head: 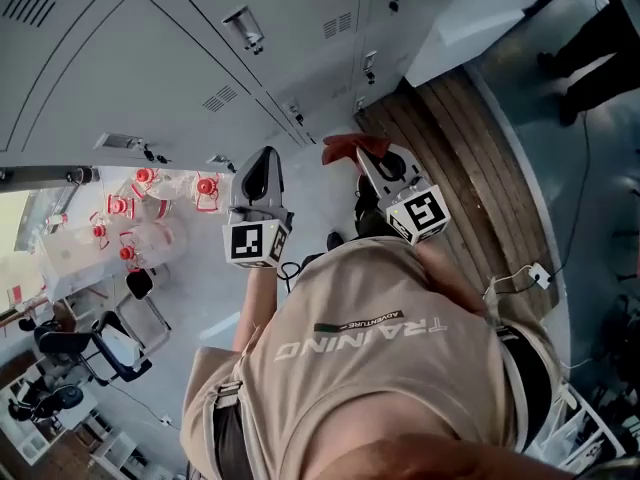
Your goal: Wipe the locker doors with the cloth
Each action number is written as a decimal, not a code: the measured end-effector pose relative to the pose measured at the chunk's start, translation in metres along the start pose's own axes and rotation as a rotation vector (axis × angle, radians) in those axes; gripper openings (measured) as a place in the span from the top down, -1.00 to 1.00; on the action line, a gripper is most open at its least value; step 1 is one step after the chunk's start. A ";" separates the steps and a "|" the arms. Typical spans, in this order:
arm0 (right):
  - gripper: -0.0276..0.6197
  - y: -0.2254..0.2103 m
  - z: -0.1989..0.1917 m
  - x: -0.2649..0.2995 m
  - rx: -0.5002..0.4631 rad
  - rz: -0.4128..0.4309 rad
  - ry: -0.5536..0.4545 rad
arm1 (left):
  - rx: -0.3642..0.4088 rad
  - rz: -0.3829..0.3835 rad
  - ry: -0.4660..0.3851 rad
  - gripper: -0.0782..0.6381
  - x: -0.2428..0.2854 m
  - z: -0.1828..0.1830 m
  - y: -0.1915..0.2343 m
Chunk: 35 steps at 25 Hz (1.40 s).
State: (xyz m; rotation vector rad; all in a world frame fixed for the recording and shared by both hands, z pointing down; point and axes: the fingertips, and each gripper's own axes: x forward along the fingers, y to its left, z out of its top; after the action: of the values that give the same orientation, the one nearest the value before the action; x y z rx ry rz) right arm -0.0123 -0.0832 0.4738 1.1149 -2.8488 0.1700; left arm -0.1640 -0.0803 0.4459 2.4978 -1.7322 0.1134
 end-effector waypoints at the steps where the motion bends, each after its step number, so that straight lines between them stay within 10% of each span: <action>1: 0.83 -0.010 0.004 0.008 -0.012 0.021 -0.003 | 0.004 0.020 -0.001 0.77 0.009 0.005 0.003; 17: 0.83 -0.085 0.039 0.116 -0.073 0.308 -0.024 | 0.021 0.289 -0.025 0.77 0.079 0.042 0.055; 23: 0.83 -0.051 0.051 0.142 -0.114 0.428 -0.019 | -0.116 0.276 -0.086 0.77 0.075 0.047 0.074; 35: 0.83 0.004 0.156 0.166 -0.220 0.477 -0.128 | -0.061 0.210 -0.100 0.77 0.071 0.051 0.092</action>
State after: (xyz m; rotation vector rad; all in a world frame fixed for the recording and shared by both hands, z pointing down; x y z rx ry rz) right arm -0.1416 -0.2128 0.3372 0.4092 -3.0982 -0.1918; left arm -0.2245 -0.1850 0.4070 2.3099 -2.0012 -0.0492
